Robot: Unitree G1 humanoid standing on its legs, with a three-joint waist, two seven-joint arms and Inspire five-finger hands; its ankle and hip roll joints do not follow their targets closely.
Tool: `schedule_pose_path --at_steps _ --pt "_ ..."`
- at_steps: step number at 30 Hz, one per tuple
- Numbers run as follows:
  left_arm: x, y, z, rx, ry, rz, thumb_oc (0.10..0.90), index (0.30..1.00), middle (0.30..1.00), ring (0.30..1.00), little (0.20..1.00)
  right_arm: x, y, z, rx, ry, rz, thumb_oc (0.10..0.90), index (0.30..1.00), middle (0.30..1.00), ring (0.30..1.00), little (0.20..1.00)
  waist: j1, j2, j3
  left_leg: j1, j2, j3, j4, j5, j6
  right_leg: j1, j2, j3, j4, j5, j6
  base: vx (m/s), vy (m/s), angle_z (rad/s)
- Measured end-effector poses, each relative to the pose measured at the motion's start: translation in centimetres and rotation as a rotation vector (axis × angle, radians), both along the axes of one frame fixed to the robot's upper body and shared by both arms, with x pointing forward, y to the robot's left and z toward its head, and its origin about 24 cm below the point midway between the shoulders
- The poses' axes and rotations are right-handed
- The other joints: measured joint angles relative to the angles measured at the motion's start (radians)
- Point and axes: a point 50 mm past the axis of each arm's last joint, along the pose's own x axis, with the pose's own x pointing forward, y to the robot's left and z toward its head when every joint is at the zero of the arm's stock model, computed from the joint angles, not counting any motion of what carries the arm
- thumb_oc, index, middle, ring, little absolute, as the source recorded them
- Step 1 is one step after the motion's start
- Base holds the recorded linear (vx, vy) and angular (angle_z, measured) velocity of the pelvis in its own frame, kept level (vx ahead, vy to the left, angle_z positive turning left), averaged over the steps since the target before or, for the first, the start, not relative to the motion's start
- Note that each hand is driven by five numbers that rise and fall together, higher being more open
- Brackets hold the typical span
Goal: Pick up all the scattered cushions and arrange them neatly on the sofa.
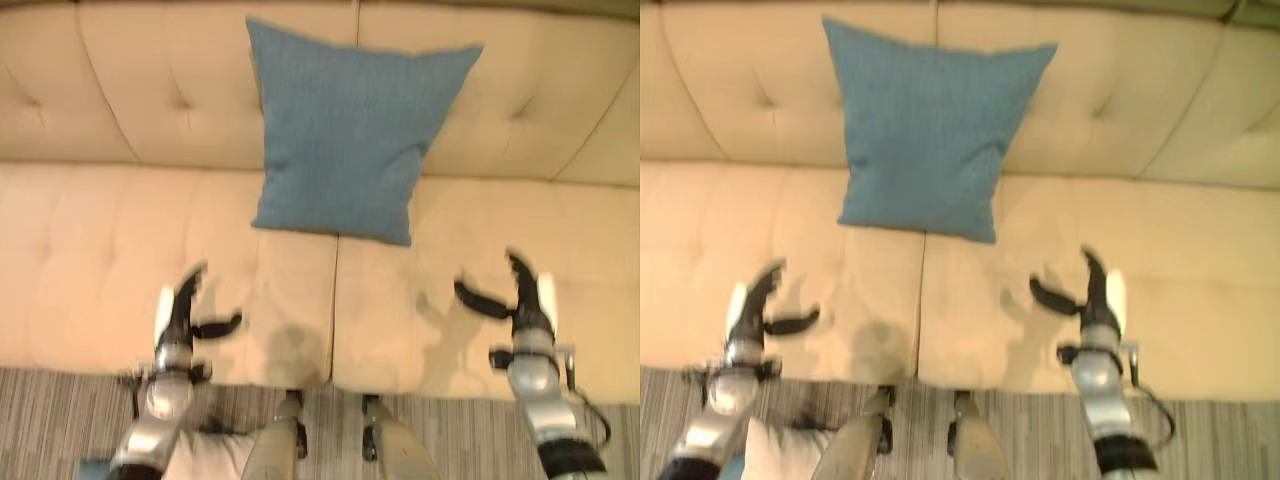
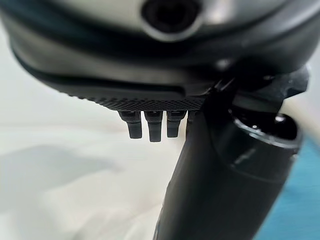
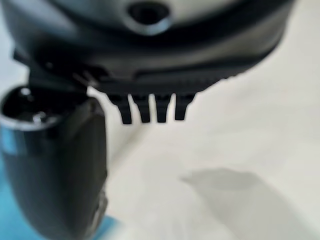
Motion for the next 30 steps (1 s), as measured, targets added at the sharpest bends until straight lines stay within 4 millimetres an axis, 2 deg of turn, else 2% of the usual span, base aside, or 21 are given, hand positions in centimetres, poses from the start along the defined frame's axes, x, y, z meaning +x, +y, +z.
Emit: schedule_pose_path --at_steps 1,2,4,7,10,12,13,15,16,17,18,19,20,22,23,24,26,27,29,30 --pt "-2.1 0.2 -2.0 -0.011 0.103 0.033 0.800 0.900 0.900 0.900 0.900 -1.1 -0.1 -1.3 -0.014 0.062 0.003 0.800 0.900 0.900 0.900 0.900 -0.001 -0.005 -0.018 0.003 0.005 0.000 0.000 0.000 -0.001 0.004 0.005 0.000 0.000 -0.001 0.000 -0.02 -0.132 0.00" --pt "-2.8 0.1 -2.8 -0.015 0.148 0.048 0.800 0.900 0.900 0.900 0.900 -1.3 0.0 -1.8 -0.019 0.087 0.004 0.800 0.900 0.900 0.900 0.900 -0.001 -0.009 -0.030 0.009 0.006 0.000 0.000 -0.001 -0.003 0.009 0.005 0.000 0.000 -0.003 0.000 0.01 -0.093 0.01" --pt "-5.5 -0.3 -5.3 -0.033 0.291 0.081 0.800 0.900 0.900 0.900 0.900 -2.7 0.3 -4.1 -0.022 0.205 0.022 0.800 0.900 0.900 0.900 0.900 0.002 -0.021 -0.055 0.047 0.011 -0.005 0.000 -0.008 -0.010 0.049 0.011 -0.002 -0.001 -0.017 0.004 -0.01 -0.102 0.07" --pt "-8.6 -0.9 -7.3 -0.046 0.430 0.105 0.800 0.900 0.900 0.900 0.900 -4.9 1.3 -6.6 -0.011 0.327 0.052 0.800 0.900 0.900 0.900 0.900 0.012 -0.027 -0.122 0.055 0.020 -0.017 -0.002 -0.019 -0.018 0.065 0.025 -0.010 -0.001 -0.030 -0.002 -0.04 -0.084 0.10" --pt "-9.9 -1.1 -8.3 -0.045 0.497 0.112 0.800 0.900 0.900 0.900 0.900 -6.4 1.7 -8.0 -0.001 0.397 0.058 0.800 0.900 0.900 0.900 0.900 0.011 -0.015 -0.147 0.058 0.030 -0.036 0.000 -0.016 -0.022 0.079 0.040 -0.026 0.000 -0.032 -0.006 -0.17 -0.119 0.21" --pt "-9.6 -1.3 -8.7 -0.031 0.533 0.097 0.800 0.900 0.900 0.900 0.900 -7.2 1.8 -8.8 -0.004 0.457 0.061 0.800 0.900 0.900 0.900 0.900 0.012 -0.004 -0.165 0.043 0.036 -0.050 -0.001 -0.018 -0.021 0.082 0.049 -0.032 0.000 -0.041 -0.020 -0.29 -0.053 0.36" --pt "-9.3 -1.4 -8.7 -0.026 0.527 0.088 0.800 0.900 0.900 0.900 0.900 -7.6 1.7 -9.3 -0.010 0.489 0.061 0.800 0.900 0.900 0.900 0.900 0.009 0.008 -0.174 0.009 0.039 -0.063 0.024 -0.018 -0.035 0.065 0.059 -0.041 0.013 -0.048 -0.031 -0.29 -0.030 0.30" --pt "-7.8 -1.9 -8.4 -0.018 0.496 0.056 0.800 0.900 0.900 0.900 0.900 -8.4 1.4 -9.8 -0.014 0.537 0.044 0.800 0.900 0.900 0.900 0.900 0.015 0.019 -0.175 -0.022 0.053 -0.066 0.036 -0.026 -0.037 0.033 0.071 -0.077 0.040 -0.043 -0.061 -0.22 0.007 0.37" --pt "-7.6 -1.9 -8.4 -0.012 0.491 0.050 0.800 0.900 0.900 0.900 0.900 -8.5 1.4 -10.0 -0.015 0.554 0.044 0.800 0.900 0.900 0.900 0.900 0.012 0.016 -0.176 -0.026 0.055 -0.063 0.032 -0.059 -0.059 0.022 0.061 -0.090 0.049 -0.044 -0.078 -0.15 0.032 0.36" --pt "-6.9 -2.0 -8.3 -0.008 0.482 0.050 0.800 0.900 0.900 0.900 0.900 -8.6 1.5 -10.3 -0.014 0.570 0.044 0.800 0.900 0.900 0.900 0.900 0.008 -0.009 -0.171 -0.032 0.043 -0.036 0.057 -0.120 -0.062 0.019 0.032 -0.099 0.043 -0.043 -0.095 -0.09 0.072 0.28" --pt "-5.9 -2.1 -8.1 -0.009 0.465 0.045 0.800 0.900 0.900 0.900 0.900 -8.3 1.8 -10.3 -0.014 0.572 0.050 0.800 0.900 0.900 0.900 0.900 0.008 -0.061 -0.151 -0.039 0.005 -0.004 0.147 -0.131 -0.045 0.019 -0.022 -0.095 0.038 -0.031 -0.097 -0.12 0.117 0.19" --pt "-5.8 -2.3 -8.2 -0.014 0.465 0.043 0.800 0.900 0.900 0.900 0.900 -8.0 1.9 -10.2 -0.014 0.563 0.050 0.800 0.900 0.900 0.900 0.900 0.001 -0.079 -0.152 -0.032 -0.009 0.017 0.226 -0.147 -0.035 0.021 -0.047 -0.091 0.031 -0.019 -0.089 -0.07 0.099 0.06" --pt "-6.1 -2.8 -8.4 -0.026 0.473 0.043 0.800 0.900 0.900 0.900 0.900 -7.9 1.7 -10.1 -0.023 0.557 0.042 0.800 0.900 0.900 0.900 0.900 -0.014 -0.078 -0.153 -0.009 -0.007 0.038 0.285 -0.171 -0.038 0.037 -0.055 -0.090 0.020 -0.016 -0.084 -0.05 0.083 0.08" --pt "-6.4 -3.9 -8.8 -0.055 0.487 0.036 0.800 0.900 0.900 0.900 0.900 -7.9 1.1 -9.9 -0.043 0.555 0.031 0.800 0.900 0.900 0.900 0.900 -0.046 -0.045 -0.172 0.095 0.013 0.046 0.286 -0.182 -0.048 0.056 -0.051 -0.109 0.017 -0.012 -0.065 -0.09 0.112 0.24" --pt "-6.0 -4.7 -8.9 -0.067 0.479 0.020 0.800 0.900 0.900 0.900 0.900 -8.1 0.7 -9.9 -0.052 0.566 0.022 0.800 0.900 0.900 0.900 0.900 -0.061 -0.015 -0.189 0.137 0.019 0.051 0.207 -0.185 -0.051 0.053 -0.043 -0.119 0.023 -0.011 -0.052 -0.17 0.178 0.34" --pt "-5.4 -5.0 -8.8 -0.064 0.468 0.002 0.800 0.900 0.900 0.900 0.900 -8.1 0.6 -9.9 -0.053 0.571 0.017 0.800 0.900 0.900 0.900 0.900 -0.071 0.001 -0.194 0.151 0.018 0.057 0.164 -0.185 -0.051 0.051 -0.044 -0.131 0.026 -0.007 -0.046 -0.12 0.136 0.39" --pt "-4.4 -5.4 -8.4 -0.054 0.436 -0.028 0.800 0.900 0.900 0.900 0.900 -7.6 1.0 -9.9 -0.045 0.573 0.016 0.800 0.900 0.900 0.900 0.900 -0.074 0.014 -0.196 0.186 0.013 0.064 0.062 -0.176 -0.040 0.019 -0.040 -0.131 0.046 -0.007 -0.016 -0.19 0.154 0.18" --pt "-4.1 -5.3 -8.2 -0.052 0.422 -0.031 0.800 0.900 0.900 0.900 0.900 -7.6 1.3 -10.1 -0.035 0.571 0.019 0.800 0.900 0.900 0.900 0.900 -0.074 0.010 -0.194 0.185 0.009 0.061 0.051 -0.178 -0.032 0.009 -0.046 -0.130 0.053 -0.003 -0.009 -0.20 0.139 -0.05" --pt "-4.0 -4.8 -8.3 -0.033 0.436 -0.019 0.800 0.900 0.900 0.900 0.900 -6.6 3.0 -10.5 0.011 0.562 0.029 0.800 0.900 0.900 0.900 0.900 -0.072 -0.024 -0.184 0.172 -0.020 0.063 0.047 -0.169 -0.008 -0.028 -0.079 -0.106 0.079 -0.003 0.020 -0.22 0.095 -0.11" --pt "-4.1 -4.8 -8.4 -0.029 0.443 -0.016 0.800 0.900 0.900 0.900 0.900 -6.6 3.3 -10.6 0.017 0.564 0.033 0.800 0.900 0.900 0.900 0.900 -0.069 -0.029 -0.183 0.165 -0.031 0.063 0.048 -0.169 -0.001 -0.035 -0.087 -0.106 0.082 0.013 0.022 -0.32 0.096 -0.08"
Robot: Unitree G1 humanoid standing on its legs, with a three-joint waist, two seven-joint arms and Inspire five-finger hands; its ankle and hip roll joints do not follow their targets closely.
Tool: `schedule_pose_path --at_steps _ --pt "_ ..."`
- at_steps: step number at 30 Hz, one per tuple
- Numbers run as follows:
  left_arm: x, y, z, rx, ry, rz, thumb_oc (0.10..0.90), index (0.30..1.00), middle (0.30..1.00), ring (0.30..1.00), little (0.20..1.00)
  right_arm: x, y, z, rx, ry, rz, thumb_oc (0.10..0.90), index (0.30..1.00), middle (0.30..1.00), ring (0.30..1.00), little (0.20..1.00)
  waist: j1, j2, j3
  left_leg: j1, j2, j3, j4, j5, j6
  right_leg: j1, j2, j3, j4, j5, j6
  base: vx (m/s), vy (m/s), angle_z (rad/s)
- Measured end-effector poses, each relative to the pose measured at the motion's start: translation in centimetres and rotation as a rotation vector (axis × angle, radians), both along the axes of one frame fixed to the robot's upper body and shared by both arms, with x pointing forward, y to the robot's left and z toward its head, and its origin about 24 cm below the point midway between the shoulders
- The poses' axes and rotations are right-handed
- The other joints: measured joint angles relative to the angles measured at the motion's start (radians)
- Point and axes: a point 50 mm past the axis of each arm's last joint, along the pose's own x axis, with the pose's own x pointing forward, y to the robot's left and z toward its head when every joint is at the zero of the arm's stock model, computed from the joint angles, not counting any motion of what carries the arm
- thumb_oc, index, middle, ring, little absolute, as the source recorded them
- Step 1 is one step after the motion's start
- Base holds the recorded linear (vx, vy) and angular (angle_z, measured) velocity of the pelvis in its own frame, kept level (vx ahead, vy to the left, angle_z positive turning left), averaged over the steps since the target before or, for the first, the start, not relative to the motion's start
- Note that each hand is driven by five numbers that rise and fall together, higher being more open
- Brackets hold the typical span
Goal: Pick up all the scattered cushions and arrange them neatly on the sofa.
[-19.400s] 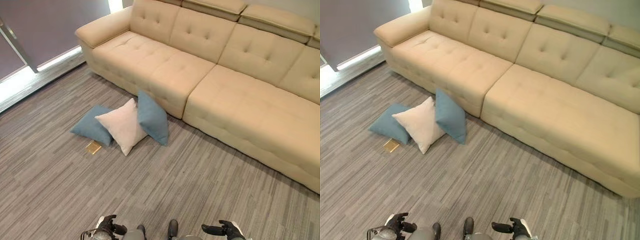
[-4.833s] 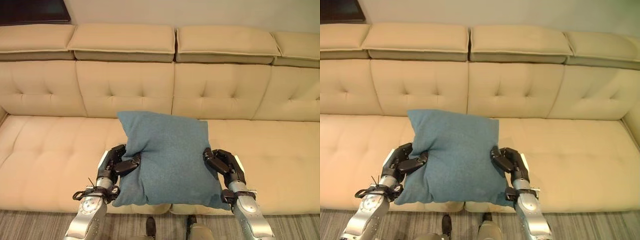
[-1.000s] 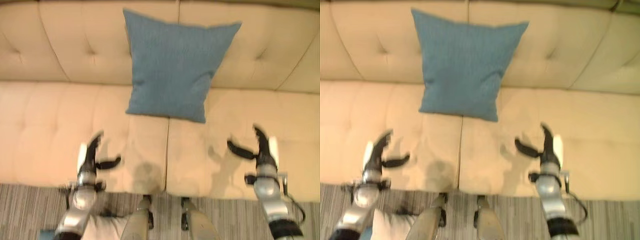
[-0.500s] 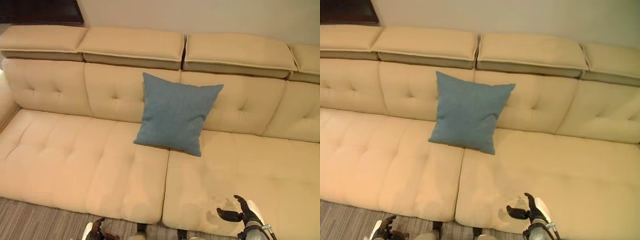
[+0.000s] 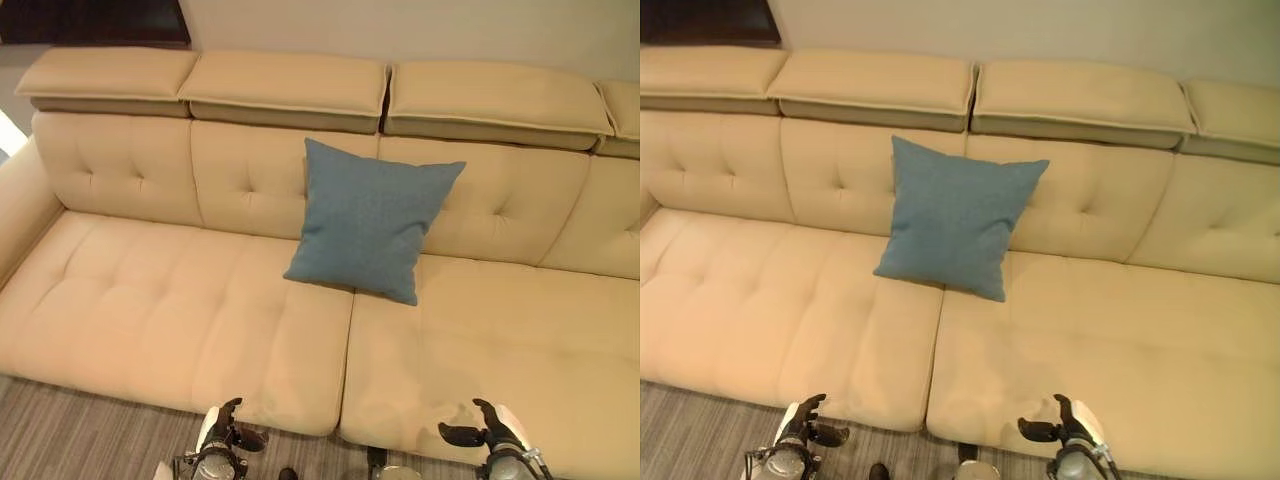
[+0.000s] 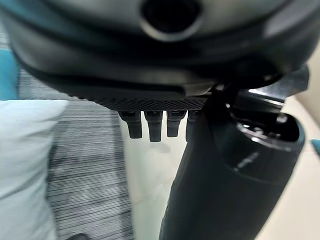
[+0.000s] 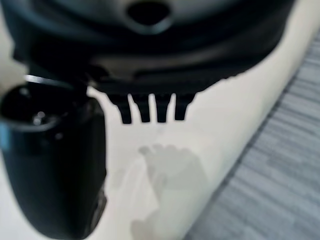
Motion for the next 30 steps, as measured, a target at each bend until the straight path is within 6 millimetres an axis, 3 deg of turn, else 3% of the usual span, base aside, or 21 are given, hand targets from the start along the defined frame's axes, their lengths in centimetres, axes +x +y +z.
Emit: schedule_pose_path --at_steps 3,4,8,9,10,11,12,13,14,15,18,19,20,21,22,24,25,27,29,30 --pt "-0.3 0.4 -0.1 0.015 0.020 0.005 0.800 0.900 0.900 0.900 0.900 0.4 1.1 -0.3 0.026 0.009 0.005 0.800 0.900 0.900 0.900 0.900 0.004 -0.019 0.014 -0.019 -0.025 0.003 0.003 0.012 0.024 -0.039 -0.028 0.042 0.039 -0.007 0.041 -0.29 0.034 -0.01" --pt "-0.3 1.0 0.0 0.030 0.023 0.006 0.800 0.900 0.900 0.900 0.900 0.2 1.4 -0.6 0.035 0.022 0.001 0.800 0.900 0.900 0.900 0.900 0.022 -0.028 0.031 -0.036 -0.036 0.005 0.018 0.017 0.034 -0.060 -0.036 0.085 0.061 -0.006 0.048 -0.27 0.015 0.01" --pt "-1.3 1.9 -0.3 0.054 0.060 0.027 0.800 0.900 0.900 0.900 0.900 -0.8 1.6 -1.2 0.033 0.075 0.002 0.800 0.900 0.900 0.900 0.900 0.055 -0.025 0.051 -0.053 -0.028 -0.002 0.017 0.030 0.061 -0.063 -0.033 0.145 0.086 -0.018 0.060 -0.16 -0.039 0.13" --pt "-1.6 2.0 -0.3 0.054 0.068 0.037 0.800 0.900 0.900 0.900 0.900 -0.8 1.5 -1.2 0.033 0.080 0.001 0.800 0.900 0.900 0.900 0.900 0.055 -0.012 0.058 -0.052 -0.013 -0.015 0.013 0.036 0.064 -0.064 -0.021 0.180 0.127 -0.061 0.068 -0.15 -0.143 0.51" --pt "-1.5 2.0 -0.3 0.055 0.067 0.039 0.800 0.900 0.900 0.900 0.900 -1.3 1.5 -1.4 0.034 0.094 -0.005 0.800 0.900 0.900 0.900 0.900 0.049 0.005 0.062 -0.050 0.006 -0.053 0.006 0.037 0.058 -0.066 0.025 0.216 0.205 -0.117 0.072 -0.15 -0.180 0.61" --pt "-1.7 2.2 -0.3 0.058 0.070 0.043 0.800 0.900 0.900 0.900 0.900 -1.5 1.8 -1.6 0.043 0.103 -0.007 0.800 0.900 0.900 0.900 0.900 0.069 -0.002 0.060 -0.061 0.018 -0.065 0.007 0.062 0.046 -0.058 0.043 0.244 0.261 -0.184 0.076 -0.22 -0.263 0.83" --pt "-1.7 2.6 -0.2 0.071 0.073 0.044 0.800 0.900 0.900 0.900 0.900 -1.7 1.9 -1.7 0.054 0.105 -0.019 0.800 0.900 0.900 0.900 0.900 0.079 -0.009 0.058 -0.074 0.030 -0.101 0.005 0.077 0.030 -0.032 0.061 0.281 0.280 -0.252 0.054 -0.17 -0.214 0.71" --pt "-1.7 2.6 -0.2 0.072 0.074 0.043 0.800 0.900 0.900 0.900 0.900 -1.6 1.9 -1.7 0.058 0.100 -0.022 0.800 0.900 0.900 0.900 0.900 0.082 -0.011 0.056 -0.083 0.038 -0.120 -0.001 0.088 0.019 -0.017 0.065 0.285 0.269 -0.284 0.056 -0.19 -0.251 0.70" --pt "-1.5 2.7 -0.1 0.074 0.069 0.044 0.800 0.900 0.900 0.900 0.900 -1.5 1.9 -1.6 0.060 0.096 -0.023 0.800 0.900 0.900 0.900 0.900 0.087 -0.015 0.057 -0.094 0.038 -0.135 0.001 0.092 0.010 -0.016 0.076 0.281 0.244 -0.281 0.032 -0.18 -0.237 0.44" --pt "-2.4 2.4 -0.5 0.063 0.090 0.050 0.800 0.900 0.900 0.900 0.900 -0.1 2.0 -1.1 0.058 0.058 -0.007 0.800 0.900 0.900 0.900 0.900 0.107 -0.001 0.051 -0.116 0.069 -0.133 0.007 0.108 0.008 -0.012 0.118 0.268 0.210 -0.248 -0.022 -0.20 -0.245 0.24" --pt "-2.3 1.9 -0.5 0.044 0.084 0.057 0.800 0.900 0.900 0.900 0.900 1.2 2.5 -0.4 0.060 0.005 0.029 0.800 0.900 0.900 0.900 0.900 0.124 -0.005 0.048 -0.181 0.094 -0.135 0.069 0.127 0.004 0.000 0.147 0.238 0.147 -0.206 -0.050 -0.21 -0.227 0.43" --pt "-2.1 1.3 -0.7 0.015 0.073 0.084 0.800 0.900 0.900 0.900 0.900 1.7 2.2 -0.1 0.040 -0.006 0.050 0.800 0.900 0.900 0.900 0.900 0.127 0.003 0.045 -0.241 0.107 -0.165 0.113 0.169 -0.045 0.001 0.191 0.214 0.151 -0.210 -0.069 -0.21 -0.194 1.01" --pt "-1.3 1.3 -0.4 0.013 0.046 0.081 0.800 0.900 0.900 0.900 0.900 1.6 2.2 -0.2 0.036 0.001 0.057 0.800 0.900 0.900 0.900 0.900 0.126 -0.007 0.048 -0.253 0.107 -0.181 0.114 0.183 -0.059 -0.006 0.188 0.209 0.144 -0.215 -0.089 -0.22 -0.161 1.21" --pt "-1.3 1.2 -0.4 0.005 0.044 0.092 0.800 0.900 0.900 0.900 0.900 1.5 2.1 -0.2 0.031 0.007 0.059 0.800 0.900 0.900 0.900 0.900 0.151 0.000 0.044 -0.275 0.116 -0.187 0.101 0.226 -0.065 -0.014 0.216 0.182 0.162 -0.219 -0.106 -0.21 -0.126 1.12" --pt "-1.0 1.1 -0.3 -0.001 0.042 0.100 0.800 0.900 0.900 0.900 0.900 1.6 1.9 -0.2 0.024 0.011 0.060 0.800 0.900 0.900 0.900 0.900 0.147 0.001 0.046 -0.298 0.115 -0.183 0.098 0.257 -0.085 -0.021 0.221 0.154 0.171 -0.228 -0.135 -0.20 -0.092 1.07" --pt "-0.9 1.3 -0.3 0.001 0.044 0.105 0.800 0.900 0.900 0.900 0.900 1.2 1.8 -0.4 0.018 0.032 0.058 0.800 0.900 0.900 0.900 0.900 0.145 -0.006 0.047 -0.310 0.106 -0.160 0.100 0.275 -0.089 -0.032 0.214 0.110 0.188 -0.236 -0.171 -0.17 -0.055 0.82" --pt "-1.2 1.4 -0.4 0.003 0.056 0.110 0.800 0.900 0.900 0.900 0.900 1.0 1.9 -0.5 0.015 0.039 0.068 0.800 0.900 0.900 0.900 0.900 0.146 -0.025 0.047 -0.306 0.086 -0.136 0.140 0.209 -0.053 -0.026 0.194 0.090 0.185 -0.228 -0.193 -0.12 -0.023 0.53" --pt "-1.9 1.6 -0.7 0.010 0.081 0.114 0.800 0.900 0.900 0.900 0.900 0.9 2.0 -0.6 0.015 0.044 0.078 0.800 0.900 0.900 0.900 0.900 0.131 -0.056 0.045 -0.273 0.023 -0.102 0.161 0.137 -0.023 -0.020 0.151 0.069 0.166 -0.212 -0.189 -0.12 -0.011 0.52" --pt "-2.2 1.7 -0.8 0.009 0.096 0.124 0.800 0.900 0.900 0.900 0.900 0.6 2.0 -0.7 0.014 0.054 0.072 0.800 0.900 0.900 0.900 0.900 0.111 -0.056 0.045 -0.236 0.015 -0.084 0.171 0.113 -0.014 -0.012 0.143 0.047 0.158 -0.212 -0.184 -0.17 0.039 0.48" --pt "-2.5 1.8 -0.9 0.011 0.106 0.131 0.800 0.900 0.900 0.900 0.900 0.0 1.9 -0.9 0.016 0.069 0.068 0.800 0.900 0.900 0.900 0.900 0.098 -0.060 0.047 -0.223 0.014 -0.066 0.198 0.065 -0.015 -0.009 0.124 0.006 0.152 -0.192 -0.177 -0.10 0.068 0.85"
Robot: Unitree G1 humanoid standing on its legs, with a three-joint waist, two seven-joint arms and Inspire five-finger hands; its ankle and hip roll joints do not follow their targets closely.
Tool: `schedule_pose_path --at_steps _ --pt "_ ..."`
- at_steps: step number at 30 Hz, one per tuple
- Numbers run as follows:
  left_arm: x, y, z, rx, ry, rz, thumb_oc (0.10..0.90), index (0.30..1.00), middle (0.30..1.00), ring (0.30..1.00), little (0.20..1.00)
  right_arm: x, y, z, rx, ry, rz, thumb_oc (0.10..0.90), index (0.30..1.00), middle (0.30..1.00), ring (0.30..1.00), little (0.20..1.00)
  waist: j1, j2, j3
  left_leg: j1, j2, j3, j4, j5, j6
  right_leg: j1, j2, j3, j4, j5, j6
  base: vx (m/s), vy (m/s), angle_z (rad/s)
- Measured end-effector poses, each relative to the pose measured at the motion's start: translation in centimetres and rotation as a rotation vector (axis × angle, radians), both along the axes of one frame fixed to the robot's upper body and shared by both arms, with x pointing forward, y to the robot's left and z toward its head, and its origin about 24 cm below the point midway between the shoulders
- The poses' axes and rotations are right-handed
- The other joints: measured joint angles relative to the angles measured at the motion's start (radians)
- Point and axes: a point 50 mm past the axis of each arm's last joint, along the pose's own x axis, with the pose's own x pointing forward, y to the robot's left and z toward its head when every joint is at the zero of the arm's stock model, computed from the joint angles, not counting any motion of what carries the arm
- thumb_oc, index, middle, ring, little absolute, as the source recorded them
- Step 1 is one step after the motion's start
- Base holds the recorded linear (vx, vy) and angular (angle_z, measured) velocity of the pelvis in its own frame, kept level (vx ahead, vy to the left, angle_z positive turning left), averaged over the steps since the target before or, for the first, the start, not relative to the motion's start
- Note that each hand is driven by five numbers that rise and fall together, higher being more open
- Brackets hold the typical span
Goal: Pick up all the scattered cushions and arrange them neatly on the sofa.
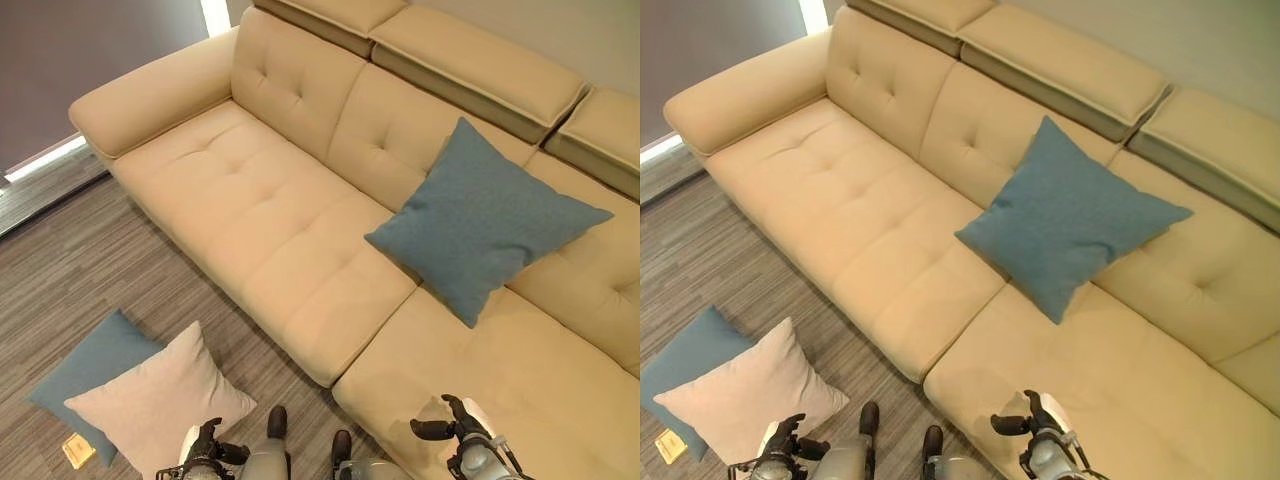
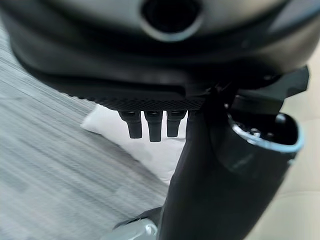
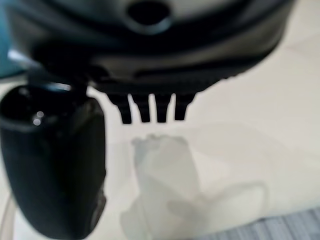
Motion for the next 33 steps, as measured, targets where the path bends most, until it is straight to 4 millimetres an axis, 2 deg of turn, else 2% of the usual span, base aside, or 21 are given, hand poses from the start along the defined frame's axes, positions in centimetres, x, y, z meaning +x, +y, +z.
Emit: schedule_pose_path --at_steps 1,2,3,5,6,8,12,16,17,18,19,20,21,22,26,27,28,29,31,32,33 --pt "0.2 0.2 0.0 0.002 0.009 0.018 0.800 0.900 0.900 0.900 0.900 -0.6 0.0 -0.2 0.002 0.016 -0.004 0.800 0.900 0.900 0.900 0.900 -0.022 -0.019 0.004 0.007 0.001 0.048 0.070 -0.057 -0.014 0.030 -0.028 -0.043 -0.033 0.015 0.007 -0.09 0.090 0.99" --pt "0.2 0.6 0.1 0.007 0.004 0.030 0.800 0.900 0.900 0.900 0.900 -1.5 -0.1 -0.6 0.002 0.039 -0.012 0.800 0.900 0.900 0.900 0.900 -0.028 -0.034 -0.001 0.040 0.018 0.090 0.082 -0.070 -0.016 0.042 -0.051 -0.070 -0.043 0.020 0.014 -0.09 0.132 0.97" --pt "0.2 0.6 0.1 0.007 0.005 0.030 0.800 0.900 0.900 0.900 0.900 -1.9 -0.3 -0.7 -0.001 0.048 -0.015 0.800 0.900 0.900 0.900 0.900 -0.034 -0.034 0.000 0.061 0.036 0.117 0.078 -0.073 -0.015 0.054 -0.058 -0.081 -0.046 0.020 0.015 -0.07 0.187 0.80" --pt "-0.2 0.1 -0.1 -0.009 0.016 0.023 0.800 0.900 0.900 0.900 0.900 -2.7 -0.7 -0.8 -0.008 0.066 -0.031 0.800 0.900 0.900 0.900 0.900 -0.059 -0.014 -0.012 0.136 0.078 0.157 0.020 -0.061 -0.016 0.063 -0.073 -0.106 -0.034 0.012 0.034 -0.04 0.185 0.59" --pt "-0.3 -0.5 -0.3 -0.022 0.022 0.013 0.800 0.900 0.900 0.900 0.900 -2.7 -1.0 -0.7 -0.011 0.061 -0.038 0.800 0.900 0.900 0.900 0.900 -0.073 0.013 -0.020 0.171 0.098 0.150 -0.044 -0.050 -0.023 0.061 -0.070 -0.121 -0.019 0.004 0.062 -0.06 0.210 0.38" --pt "0.0 -1.1 -0.4 -0.031 0.027 -0.024 0.800 0.900 0.900 0.900 0.900 -2.3 -0.8 -0.7 -0.002 0.051 -0.048 0.800 0.900 0.900 0.900 0.900 -0.089 0.036 -0.025 0.210 0.082 0.149 -0.135 -0.058 -0.020 0.053 -0.085 -0.133 0.016 -0.001 0.081 -0.10 0.254 0.60" --pt "0.3 -0.4 -0.1 -0.005 0.035 -0.074 0.800 0.900 0.900 0.900 0.900 -1.1 0.9 -0.7 0.037 0.027 -0.018 0.800 0.900 0.900 0.900 0.900 -0.068 0.010 -0.041 0.189 0.016 0.107 -0.150 -0.059 0.000 0.007 -0.141 -0.054 0.066 -0.012 0.138 -0.09 0.147 0.34" --pt "0.6 1.8 0.6 0.061 0.033 -0.092 0.800 0.900 0.900 0.900 0.900 -0.5 1.7 -0.7 0.057 0.026 0.016 0.800 0.900 0.900 0.900 0.900 -0.048 0.002 -0.036 0.153 -0.003 0.058 -0.134 -0.054 0.026 0.003 -0.141 0.020 0.071 -0.020 0.180 -0.05 0.068 0.47" --pt "0.2 2.2 0.6 0.069 0.044 -0.085 0.800 0.900 0.900 0.900 0.900 -0.4 1.6 -0.6 0.060 0.020 0.011 0.800 0.900 0.900 0.900 0.900 -0.045 0.007 -0.032 0.139 -0.014 0.036 -0.129 -0.050 0.033 0.010 -0.134 0.051 0.086 -0.031 0.186 -0.02 0.077 0.98" --pt "0.2 2.4 0.7 0.080 0.044 -0.090 0.800 0.900 0.900 0.900 0.900 -0.5 1.5 -0.6 0.057 0.019 0.005 0.800 0.900 0.900 0.900 0.900 -0.067 0.010 -0.029 0.135 -0.020 -0.026 -0.127 -0.033 0.037 0.025 -0.108 0.151 0.100 -0.071 0.196 0.00 0.031 1.11" --pt "0.3 2.6 0.7 0.084 0.042 -0.092 0.800 0.900 0.900 0.900 0.900 -0.9 1.3 -0.7 0.055 0.030 0.003 0.800 0.900 0.900 0.900 0.900 -0.069 0.010 -0.028 0.130 -0.018 -0.058 -0.131 -0.024 0.036 0.038 -0.088 0.197 0.084 -0.095 0.199 -0.01 0.001 1.29" --pt "0.6 2.6 0.9 0.092 0.033 -0.101 0.800 0.900 0.900 0.900 0.900 -1.5 1.1 -0.9 0.049 0.053 -0.004 0.800 0.900 0.900 0.900 0.900 -0.064 0.016 -0.027 0.119 -0.009 -0.082 -0.148 -0.007 0.026 0.053 -0.053 0.229 0.046 -0.087 0.181 -0.02 -0.020 0.71" --pt "-0.1 2.8 0.7 0.094 0.053 -0.097 0.800 0.900 0.900 0.900 0.900 -1.2 1.2 -0.9 0.051 0.046 0.000 0.800 0.900 0.900 0.900 0.900 -0.044 0.021 -0.025 0.105 -0.002 -0.096 -0.155 0.011 0.020 0.060 -0.034 0.228 0.026 -0.071 0.169 -0.03 -0.046 0.56" --pt "-0.3 2.8 0.6 0.093 0.062 -0.099 0.800 0.900 0.900 0.900 0.900 -1.2 1.3 -0.9 0.049 0.047 0.006 0.800 0.900 0.900 0.900 0.900 -0.048 0.022 -0.025 0.092 0.001 -0.107 -0.153 0.015 0.019 0.061 -0.027 0.229 0.020 -0.069 0.166 -0.02 -0.079 0.52" --pt "-1.4 2.0 0.1 0.073 0.091 -0.108 0.800 0.900 0.900 0.900 0.900 -1.3 1.2 -0.9 0.046 0.051 0.005 0.800 0.900 0.900 0.900 0.900 -0.044 0.025 -0.026 0.061 0.019 -0.164 -0.162 0.045 0.008 0.061 0.001 0.179 0.001 -0.065 0.149 -0.04 -0.057 0.57" --pt "-1.8 1.7 -0.1 0.063 0.098 -0.107 0.800 0.900 0.900 0.900 0.900 -1.1 1.2 -0.8 0.045 0.041 0.005 0.800 0.900 0.900 0.900 0.900 -0.030 0.037 -0.022 0.041 0.020 -0.192 -0.156 0.061 0.001 0.062 0.019 0.175 0.006 -0.070 0.142 -0.06 -0.038 0.78" --pt "-1.4 1.5 -0.1 0.058 0.089 -0.109 0.800 0.900 0.900 0.900 0.900 -1.1 1.1 -0.8 0.042 0.041 0.004 0.800 0.900 0.900 0.900 0.900 -0.034 0.046 -0.017 0.013 0.015 -0.221 -0.139 0.069 -0.007 0.062 0.041 0.191 0.005 -0.079 0.129 -0.11 -0.039 1.45" --pt "-0.1 0.9 0.2 0.046 0.047 -0.120 0.800 0.900 0.900 0.900 0.900 -1.3 0.8 -0.8 0.031 0.051 0.012 0.800 0.900 0.900 0.900 0.900 -0.050 0.060 -0.008 -0.029 0.006 -0.248 -0.126 0.090 -0.022 0.056 0.064 0.204 -0.005 -0.087 0.102 -0.07 -0.018 1.42" --pt "0.4 0.6 0.3 0.038 0.022 -0.123 0.800 0.900 0.900 0.900 0.900 -1.4 0.7 -0.8 0.027 0.054 0.019 0.800 0.900 0.900 0.900 0.900 -0.024 0.078 0.000 -0.036 0.019 -0.244 -0.155 0.110 -0.021 0.039 0.083 0.178 0.037 -0.081 0.077 -0.06 -0.009 1.06" --pt "-0.3 0.4 0.0 0.031 0.046 -0.120 0.800 0.900 0.900 0.900 0.900 -1.0 0.6 -0.6 0.020 0.038 0.036 0.800 0.900 0.900 0.900 0.900 -0.014 0.090 0.007 -0.052 0.021 -0.223 -0.158 0.103 -0.008 0.033 0.083 0.127 0.070 -0.099 0.052 -0.05 0.012 0.81" --pt "-0.6 0.5 -0.1 0.032 0.052 -0.117 0.800 0.900 0.900 0.900 0.900 -0.6 0.7 -0.4 0.023 0.028 0.039 0.800 0.900 0.900 0.900 0.900 -0.009 0.088 0.010 -0.057 0.028 -0.189 -0.168 0.076 0.007 0.025 0.080 0.119 0.089 -0.105 0.043 -0.03 0.015 0.88"
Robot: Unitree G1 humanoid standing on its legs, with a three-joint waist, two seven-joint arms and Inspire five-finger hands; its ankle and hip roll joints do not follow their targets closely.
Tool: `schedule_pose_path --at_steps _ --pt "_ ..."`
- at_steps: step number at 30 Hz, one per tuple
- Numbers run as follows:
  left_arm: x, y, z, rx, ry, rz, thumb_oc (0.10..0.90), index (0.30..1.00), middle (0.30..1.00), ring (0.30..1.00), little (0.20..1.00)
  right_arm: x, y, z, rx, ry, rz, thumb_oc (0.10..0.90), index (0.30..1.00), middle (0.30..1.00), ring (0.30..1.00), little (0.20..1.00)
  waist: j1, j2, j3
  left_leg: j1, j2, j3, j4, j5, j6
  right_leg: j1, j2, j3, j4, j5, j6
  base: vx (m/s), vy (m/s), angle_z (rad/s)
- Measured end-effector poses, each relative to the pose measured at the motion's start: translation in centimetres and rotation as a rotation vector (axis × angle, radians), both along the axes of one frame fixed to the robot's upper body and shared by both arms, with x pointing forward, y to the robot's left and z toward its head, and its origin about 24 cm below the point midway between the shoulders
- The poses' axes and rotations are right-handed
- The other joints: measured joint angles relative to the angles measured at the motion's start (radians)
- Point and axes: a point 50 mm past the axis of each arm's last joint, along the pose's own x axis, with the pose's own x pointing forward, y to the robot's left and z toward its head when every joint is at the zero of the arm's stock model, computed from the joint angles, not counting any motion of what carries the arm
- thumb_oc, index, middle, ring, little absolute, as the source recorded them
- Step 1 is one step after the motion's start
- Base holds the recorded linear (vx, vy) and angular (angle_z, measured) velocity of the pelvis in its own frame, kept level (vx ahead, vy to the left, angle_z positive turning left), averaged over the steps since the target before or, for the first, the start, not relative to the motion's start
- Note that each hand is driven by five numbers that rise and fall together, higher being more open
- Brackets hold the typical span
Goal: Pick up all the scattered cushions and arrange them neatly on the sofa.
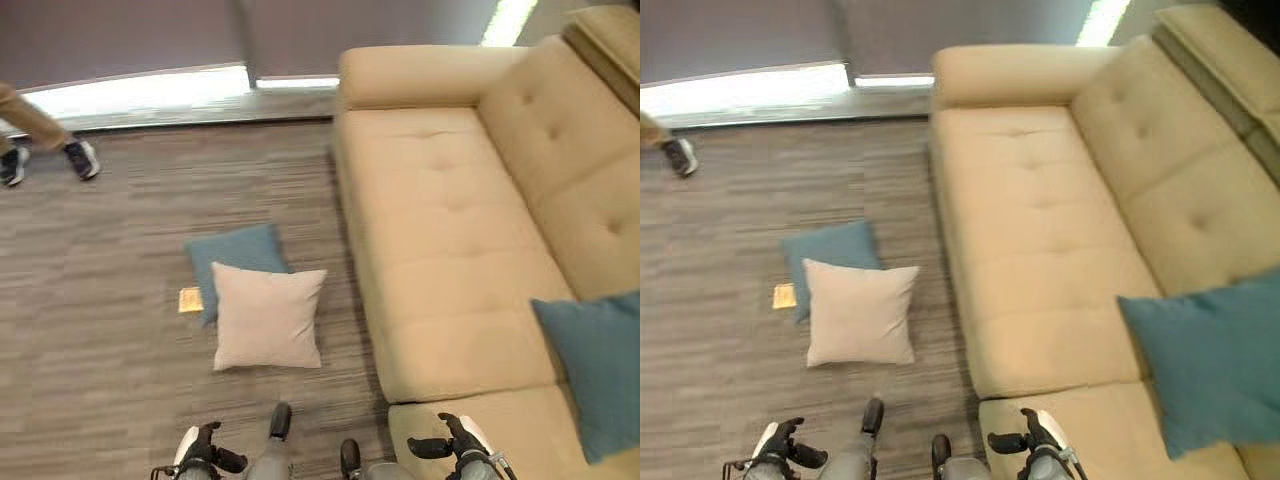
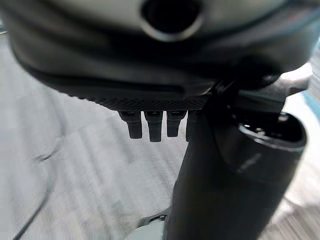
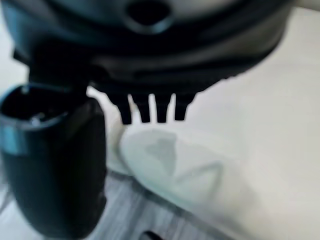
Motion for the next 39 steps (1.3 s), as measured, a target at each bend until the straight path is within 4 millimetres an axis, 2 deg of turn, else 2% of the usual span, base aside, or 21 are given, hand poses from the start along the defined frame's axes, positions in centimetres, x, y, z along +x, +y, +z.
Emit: schedule_pose_path --at_steps 1,2,3,4,6,8,10,13,16,18,21,23,24,25,27,29,32,33,35,38,39 --pt "-0.1 0.1 0.0 0.003 0.006 0.002 0.800 0.900 0.900 0.900 0.900 0.4 0.1 0.2 0.002 -0.013 0.006 0.800 0.900 0.900 0.900 0.900 0.006 -0.010 0.007 -0.008 0.004 0.061 -0.004 -0.070 -0.003 0.003 -0.020 -0.032 -0.002 0.001 -0.006 -0.02 0.039 1.10" --pt "0.6 0.1 0.2 0.007 -0.004 0.001 0.800 0.900 0.900 0.900 0.900 0.8 0.1 0.4 0.002 -0.033 0.013 0.800 0.900 0.900 0.900 0.900 -0.019 -0.050 0.026 -0.023 -0.008 0.200 0.027 -0.122 0.018 0.012 -0.086 -0.085 -0.039 0.015 -0.009 0.01 0.056 1.20" --pt "0.5 0.1 0.1 0.007 0.000 0.001 0.800 0.900 0.900 0.900 0.900 1.1 0.2 0.6 0.000 -0.041 0.021 0.800 0.900 0.900 0.900 0.900 -0.017 -0.065 0.031 -0.025 -0.008 0.262 0.051 -0.126 0.026 0.015 -0.112 -0.113 -0.045 0.020 -0.007 0.11 0.136 1.48" --pt "0.1 0.1 -0.1 0.008 0.021 0.003 0.800 0.900 0.900 0.900 0.900 1.3 -0.1 0.7 -0.008 -0.046 0.021 0.800 0.900 0.900 0.900 0.900 -0.026 -0.068 0.032 -0.011 0.008 0.391 0.107 -0.133 0.031 0.040 -0.128 -0.156 -0.094 0.043 -0.009 0.11 0.109 0.85" --pt "-1.2 0.4 -0.4 0.017 0.063 0.026 0.800 0.900 0.900 0.900 0.900 1.5 0.1 0.8 -0.006 -0.050 0.022 0.800 0.900 0.900 0.900 0.900 -0.039 -0.063 0.029 0.075 0.023 0.437 0.089 -0.135 0.032 0.060 -0.119 -0.171 -0.114 0.050 0.000 0.13 0.107 0.55" --pt "-2.1 0.3 -0.6 0.015 0.089 0.026 0.800 0.900 0.900 0.900 0.900 1.9 0.1 1.0 -0.003 -0.067 0.024 0.800 0.900 0.900 0.900 0.900 -0.043 -0.040 0.027 0.167 0.023 0.434 0.036 -0.106 0.049 0.058 -0.097 -0.173 -0.097 0.044 0.012 0.27 0.220 0.13" --pt "-1.3 0.4 -0.4 0.020 0.075 0.020 0.800 0.900 0.900 0.900 0.900 1.7 0.5 0.8 0.008 -0.057 0.019 0.800 0.900 0.900 0.900 0.900 -0.053 -0.050 0.031 0.201 0.013 0.414 -0.013 -0.072 0.041 0.036 -0.121 -0.181 -0.025 0.029 0.032 0.11 0.197 0.28" --pt "0.4 0.4 0.1 0.023 0.025 0.001 0.800 0.900 0.900 0.900 0.900 1.7 0.9 0.7 0.017 -0.060 0.022 0.800 0.900 0.900 0.900 0.900 -0.058 -0.058 0.032 0.240 -0.019 0.414 -0.013 -0.098 0.070 -0.057 -0.181 -0.125 0.245 0.003 0.074 0.10 0.136 0.02" --pt "1.3 0.9 0.5 0.039 -0.001 -0.009 0.800 0.900 0.900 0.900 0.900 1.7 1.6 0.7 0.038 -0.072 0.030 0.800 0.900 0.900 0.900 0.900 -0.070 -0.061 0.031 0.273 -0.045 0.401 -0.018 -0.129 0.111 -0.126 -0.198 -0.062 0.377 -0.021 0.121 0.22 0.077 0.03" --pt "1.5 1.3 0.7 0.049 -0.015 -0.010 0.800 0.900 0.900 0.900 0.900 1.4 2.0 0.5 0.054 -0.073 0.033 0.800 0.900 0.900 0.900 0.900 -0.075 -0.057 0.034 0.293 -0.051 0.399 -0.039 -0.118 0.112 -0.149 -0.174 -0.013 0.332 -0.027 0.133 0.23 0.010 0.05" --pt "1.1 1.6 0.6 0.058 0.009 0.001 0.800 0.900 0.900 0.900 0.900 1.3 2.3 0.5 0.059 -0.070 0.045 0.800 0.900 0.900 0.900 0.900 -0.092 -0.062 0.037 0.313 -0.051 0.400 -0.067 -0.122 0.116 -0.202 -0.129 -0.033 0.148 0.001 0.130 0.24 -0.012 -0.06" --pt "0.2 1.8 0.4 0.057 0.038 0.018 0.800 0.900 0.900 0.900 0.900 1.3 2.4 0.5 0.058 -0.070 0.049 0.800 0.900 0.900 0.900 0.900 -0.107 -0.085 0.040 0.337 -0.055 0.392 -0.071 -0.134 0.098 -0.233 -0.120 -0.049 0.021 0.144 0.137 0.24 -0.060 0.21" --pt "0.0 1.7 0.3 0.052 0.042 0.017 0.800 0.900 0.900 0.900 0.900 0.8 2.2 0.3 0.050 -0.051 0.048 0.800 0.900 0.900 0.900 0.900 -0.107 -0.091 0.036 0.345 -0.056 0.383 -0.071 -0.141 0.088 -0.215 -0.122 -0.052 0.002 0.197 0.131 0.28 -0.117 0.37" --pt "0.1 1.4 0.2 0.039 0.042 0.016 0.800 0.900 0.900 0.900 0.900 0.0 1.8 -0.1 0.034 -0.021 0.038 0.800 0.900 0.900 0.900 0.900 -0.103 -0.089 0.036 0.354 -0.046 0.354 -0.056 -0.158 0.069 -0.181 -0.117 -0.081 -0.018 0.227 0.077 0.13 -0.068 0.43" --pt "-0.1 1.0 0.0 0.024 0.048 0.007 0.800 0.900 0.900 0.900 0.900 -1.3 1.4 -0.5 0.025 0.018 0.028 0.800 0.900 0.900 0.900 0.900 -0.105 -0.077 0.032 0.347 -0.012 0.319 0.009 -0.184 0.034 -0.129 -0.084 -0.102 -0.041 0.203 0.033 0.17 -0.080 0.50" --pt "-0.5 0.8 -0.1 0.023 0.058 0.002 0.800 0.900 0.900 0.900 0.900 -2.0 1.3 -0.7 0.023 0.036 0.021 0.800 0.900 0.900 0.900 0.900 -0.099 -0.092 0.017 0.331 0.003 0.311 0.097 -0.191 0.016 -0.097 -0.069 -0.102 -0.053 0.196 -0.007 0.15 -0.093 0.15" --pt "-0.3 0.9 -0.1 0.025 0.055 0.010 0.800 0.900 0.900 0.900 0.900 -0.8 0.9 -0.2 0.008 0.006 0.031 0.800 0.900 0.900 0.900 0.900 -0.096 -0.105 0.012 0.199 0.025 0.315 0.404 -0.210 -0.017 -0.044 -0.057 -0.081 -0.122 0.201 -0.031 0.08 -0.043 -0.21" --pt "-0.5 0.9 -0.1 0.025 0.059 0.012 0.800 0.900 0.900 0.900 0.900 -0.5 0.6 -0.1 -0.006 0.006 0.034 0.800 0.900 0.900 0.900 0.900 -0.088 -0.110 0.008 0.160 0.028 0.309 0.500 -0.231 -0.037 -0.011 -0.054 -0.052 -0.149 0.214 -0.064 0.10 0.017 -0.51" --pt "-0.5 0.8 -0.1 0.025 0.057 0.012 0.800 0.900 0.900 0.900 0.900 -0.1 0.0 0.2 -0.022 -0.006 0.035 0.800 0.900 0.900 0.900 0.900 -0.094 -0.100 0.003 0.136 0.032 0.316 0.493 -0.240 -0.040 0.008 -0.048 -0.042 -0.170 0.217 -0.075 0.13 0.050 -0.40" --pt "0.5 1.0 0.2 0.031 0.032 0.004 0.800 0.900 0.900 0.900 0.900 -0.1 -0.2 0.3 -0.029 -0.002 0.034 0.800 0.900 0.900 0.900 0.900 -0.101 -0.102 0.003 0.106 0.043 0.307 0.281 -0.233 -0.028 0.034 -0.029 -0.011 -0.197 0.227 -0.084 0.16 0.141 -0.41" --pt "1.0 0.9 0.4 0.035 0.022 -0.014 0.800 0.900 0.900 0.900 0.900 -0.2 -0.2 0.3 -0.032 0.001 0.040 0.800 0.900 0.900 0.900 0.900 -0.111 -0.105 0.005 0.086 0.047 0.258 0.278 -0.222 -0.041 0.056 -0.022 0.022 -0.210 0.216 -0.061 0.24 0.287 -0.26"
